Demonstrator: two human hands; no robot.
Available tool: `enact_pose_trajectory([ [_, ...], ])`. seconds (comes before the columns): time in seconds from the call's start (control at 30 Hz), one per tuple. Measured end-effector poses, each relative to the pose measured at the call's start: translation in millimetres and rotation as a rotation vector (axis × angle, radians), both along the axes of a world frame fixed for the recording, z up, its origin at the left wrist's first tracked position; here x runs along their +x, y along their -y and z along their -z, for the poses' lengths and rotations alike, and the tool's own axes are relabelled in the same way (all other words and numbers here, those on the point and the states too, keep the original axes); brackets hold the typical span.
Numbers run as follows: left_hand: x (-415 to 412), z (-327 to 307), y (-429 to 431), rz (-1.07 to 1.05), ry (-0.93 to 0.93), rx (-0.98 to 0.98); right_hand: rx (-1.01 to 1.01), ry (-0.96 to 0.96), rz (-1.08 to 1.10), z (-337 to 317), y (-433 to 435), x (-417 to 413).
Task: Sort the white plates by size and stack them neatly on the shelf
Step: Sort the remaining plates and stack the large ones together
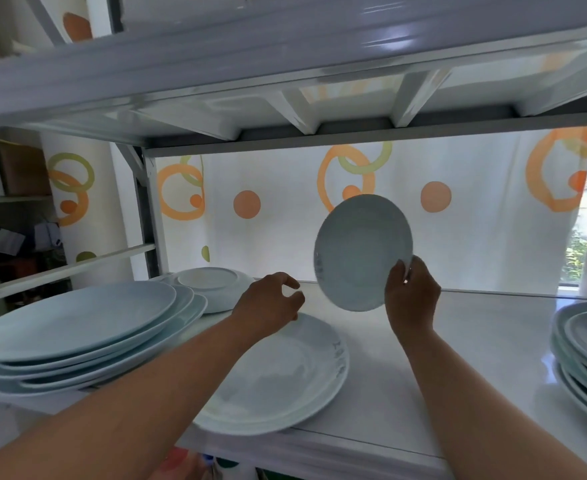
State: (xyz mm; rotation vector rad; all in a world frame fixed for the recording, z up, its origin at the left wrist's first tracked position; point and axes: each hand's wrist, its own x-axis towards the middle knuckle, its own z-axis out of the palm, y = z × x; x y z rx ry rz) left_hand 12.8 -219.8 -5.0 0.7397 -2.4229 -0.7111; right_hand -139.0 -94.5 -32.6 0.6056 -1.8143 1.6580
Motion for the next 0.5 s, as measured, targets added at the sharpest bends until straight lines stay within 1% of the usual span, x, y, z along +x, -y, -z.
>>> enact_pose_trajectory([
  [0.07, -0.8, -1.2, -3.6, -0.009, 0.000, 0.028, -0.135, 0.246, -0.096, -4.3, 2.5, 1.3],
  [0.13, -1.6, -2.5, -8.7, -0.017, -0.003, 0.083, -0.337, 0.493, -0.271, -9.0, 2.7, 4.4],
  [0.17, -1.4, -3.3, -11.4, -0.016, -0.005, 0.114, -0.410, 0.570, -0.325, -10.3, 1.5, 5.5],
  [0.2, -0.9, -4.1, -13.8, -0.010, -0.010, 0.145, -0.435, 0.608, -0.345, -11.7, -0.2, 6.5],
  [0.3, 2.4, -6.0, -20.9, 0.035, -0.043, 0.261, -0.379, 0.608, -0.328, -13.5, -5.0, 7.5],
  [0.4, 4.9, -8.9, -30.2, 0.074, -0.083, 0.381, -0.374, 0.640, -0.338, -18.7, -9.9, 18.0],
  [0.5, 5.6, -11.6, -48.7, 0.126, -0.221, 0.537, -0.444, 0.665, -0.365, -30.9, -21.3, 39.2],
])
